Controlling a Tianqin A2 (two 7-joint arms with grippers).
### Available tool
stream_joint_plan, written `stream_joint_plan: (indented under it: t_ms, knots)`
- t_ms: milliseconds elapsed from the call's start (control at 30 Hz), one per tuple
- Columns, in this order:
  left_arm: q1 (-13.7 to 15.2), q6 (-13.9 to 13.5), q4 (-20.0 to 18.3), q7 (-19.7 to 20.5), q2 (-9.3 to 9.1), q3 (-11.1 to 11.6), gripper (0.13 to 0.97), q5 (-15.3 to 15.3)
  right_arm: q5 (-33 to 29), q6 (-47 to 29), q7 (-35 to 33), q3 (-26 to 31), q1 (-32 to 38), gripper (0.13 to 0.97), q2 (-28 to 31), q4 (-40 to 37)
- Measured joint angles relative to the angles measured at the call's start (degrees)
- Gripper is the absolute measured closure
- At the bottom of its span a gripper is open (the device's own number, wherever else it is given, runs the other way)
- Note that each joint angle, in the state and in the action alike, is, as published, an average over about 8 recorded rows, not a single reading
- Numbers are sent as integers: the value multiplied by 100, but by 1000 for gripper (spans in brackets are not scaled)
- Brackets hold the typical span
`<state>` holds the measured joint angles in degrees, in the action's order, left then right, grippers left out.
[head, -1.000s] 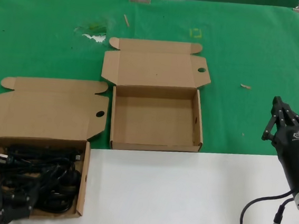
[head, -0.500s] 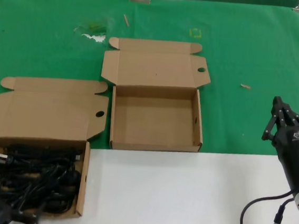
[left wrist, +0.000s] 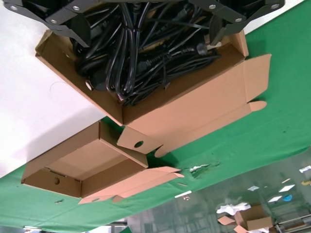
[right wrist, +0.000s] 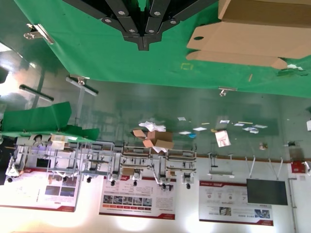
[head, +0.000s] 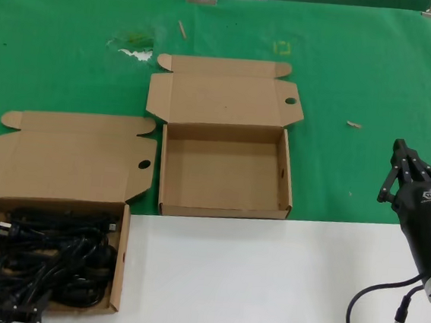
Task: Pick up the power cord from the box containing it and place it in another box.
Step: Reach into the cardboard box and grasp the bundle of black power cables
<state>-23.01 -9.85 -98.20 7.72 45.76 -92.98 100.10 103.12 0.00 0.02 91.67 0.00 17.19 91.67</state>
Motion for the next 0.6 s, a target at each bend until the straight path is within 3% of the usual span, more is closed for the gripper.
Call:
stream_joint_plan:
  t_ms: [400,600]
  knots:
    - [275,409,226,508,191,-559,384,-427,0,0,0,0,0,957,0,0]
    - [446,479,393,721,199,-770,543,-639,0,0,0,0,0,957,0,0]
